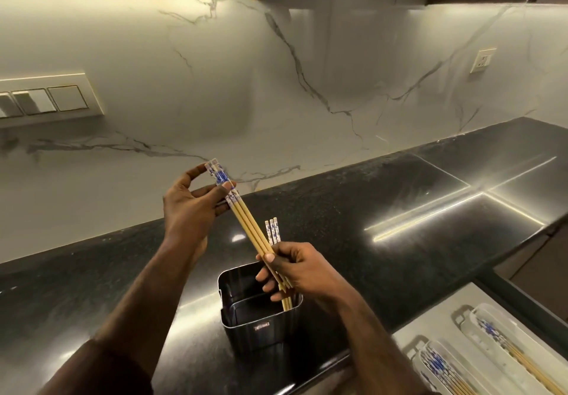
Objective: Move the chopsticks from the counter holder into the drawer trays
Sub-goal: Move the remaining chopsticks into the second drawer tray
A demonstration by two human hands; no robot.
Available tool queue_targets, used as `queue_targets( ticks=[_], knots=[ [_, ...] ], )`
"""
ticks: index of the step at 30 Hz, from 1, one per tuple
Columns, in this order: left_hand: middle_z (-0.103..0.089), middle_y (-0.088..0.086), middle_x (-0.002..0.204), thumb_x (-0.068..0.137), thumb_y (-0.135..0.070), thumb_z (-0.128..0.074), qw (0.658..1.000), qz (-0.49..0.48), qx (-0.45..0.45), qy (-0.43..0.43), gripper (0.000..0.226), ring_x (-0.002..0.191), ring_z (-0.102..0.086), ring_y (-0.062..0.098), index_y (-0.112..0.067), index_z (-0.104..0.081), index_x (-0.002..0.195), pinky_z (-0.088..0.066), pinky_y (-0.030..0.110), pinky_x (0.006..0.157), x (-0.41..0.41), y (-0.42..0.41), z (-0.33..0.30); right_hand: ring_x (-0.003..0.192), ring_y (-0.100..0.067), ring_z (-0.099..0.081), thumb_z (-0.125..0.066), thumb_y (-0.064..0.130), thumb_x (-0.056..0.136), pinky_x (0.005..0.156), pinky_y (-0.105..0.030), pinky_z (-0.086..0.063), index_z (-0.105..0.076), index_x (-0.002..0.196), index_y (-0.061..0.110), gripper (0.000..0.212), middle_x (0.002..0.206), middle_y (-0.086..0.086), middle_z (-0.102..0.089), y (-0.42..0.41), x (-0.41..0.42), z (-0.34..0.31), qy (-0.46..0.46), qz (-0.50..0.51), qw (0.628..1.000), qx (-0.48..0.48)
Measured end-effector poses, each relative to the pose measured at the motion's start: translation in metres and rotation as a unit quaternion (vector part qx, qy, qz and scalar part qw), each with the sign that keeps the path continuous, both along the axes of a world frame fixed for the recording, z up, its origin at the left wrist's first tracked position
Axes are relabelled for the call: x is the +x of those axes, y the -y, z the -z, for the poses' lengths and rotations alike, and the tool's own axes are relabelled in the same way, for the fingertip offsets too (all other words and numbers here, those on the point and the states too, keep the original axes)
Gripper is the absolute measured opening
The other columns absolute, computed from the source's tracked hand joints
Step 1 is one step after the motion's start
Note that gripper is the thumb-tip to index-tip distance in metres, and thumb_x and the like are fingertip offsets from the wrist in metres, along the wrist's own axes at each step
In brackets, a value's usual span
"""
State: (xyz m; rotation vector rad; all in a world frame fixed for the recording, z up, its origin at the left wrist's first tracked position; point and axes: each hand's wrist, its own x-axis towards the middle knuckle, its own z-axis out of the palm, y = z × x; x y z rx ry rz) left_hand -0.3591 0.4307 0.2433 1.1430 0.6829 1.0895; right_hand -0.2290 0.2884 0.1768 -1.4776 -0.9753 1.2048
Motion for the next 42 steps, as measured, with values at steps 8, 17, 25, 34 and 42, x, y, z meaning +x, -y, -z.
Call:
queue_targets(
  ticks=[8,17,25,34,42],
  knots=[
    [-0.072,0.020,0.104,0.091,-0.007,-0.061,0.995,0.038,-0.086,-0.017,0.033,0.092,-0.073,0.031,0.001,-0.056,0.123,-0.061,0.037,0.074,-0.003,0.035,0.019,0.079,-0.021,-0.069,-0.054,0.026,0.099,0.069,-0.041,-0.062,-0.062,0.116,0.013,0.023,0.093,-0.008,-0.072,0.027,0.000,-0.010,-0.019,-0.049,0.998,-0.021],
    [-0.073,0.020,0.103,0.093,-0.009,-0.057,0.982,0.147,-0.120,-0.016,0.027,0.092,-0.073,0.029,0.002,-0.061,0.117,-0.060,0.042,0.077,-0.020,0.100,0.003,0.082,-0.023,-0.071,-0.058,0.023,0.097,0.068,-0.042,-0.062,-0.062,0.119,0.006,0.028,0.095,-0.012,-0.071,0.096,-0.019,-0.033,-0.061,-0.047,0.997,-0.030],
    [-0.072,0.021,0.103,0.094,-0.007,-0.056,0.966,0.223,-0.131,0.000,0.022,0.088,-0.074,0.028,0.001,-0.063,0.112,-0.061,0.038,0.068,-0.042,0.169,0.001,0.074,-0.023,-0.071,-0.058,0.020,0.097,0.063,-0.040,-0.063,-0.061,0.119,-0.001,0.030,0.092,-0.016,-0.071,0.183,-0.062,-0.044,-0.051,0.025,0.998,-0.025],
    [-0.072,0.021,0.103,0.093,-0.007,-0.056,0.935,0.299,-0.189,-0.021,0.024,0.092,-0.073,0.027,0.002,-0.061,0.115,-0.062,0.038,0.070,-0.020,0.273,0.019,0.069,-0.020,-0.070,-0.059,0.019,0.097,0.060,-0.034,-0.062,-0.064,0.116,-0.001,0.028,0.085,-0.012,-0.072,0.303,-0.070,-0.040,-0.029,0.113,0.990,-0.078],
    [-0.073,0.019,0.099,0.096,-0.010,-0.055,0.907,0.362,-0.212,-0.042,0.027,0.086,-0.074,0.027,0.001,-0.059,0.120,-0.062,0.036,0.065,0.056,0.383,0.029,0.074,-0.026,-0.069,-0.062,0.018,0.096,0.063,-0.038,-0.061,-0.067,0.111,-0.001,0.025,0.089,-0.016,-0.072,0.420,-0.018,-0.037,-0.034,0.189,0.975,-0.108]
  ],
)
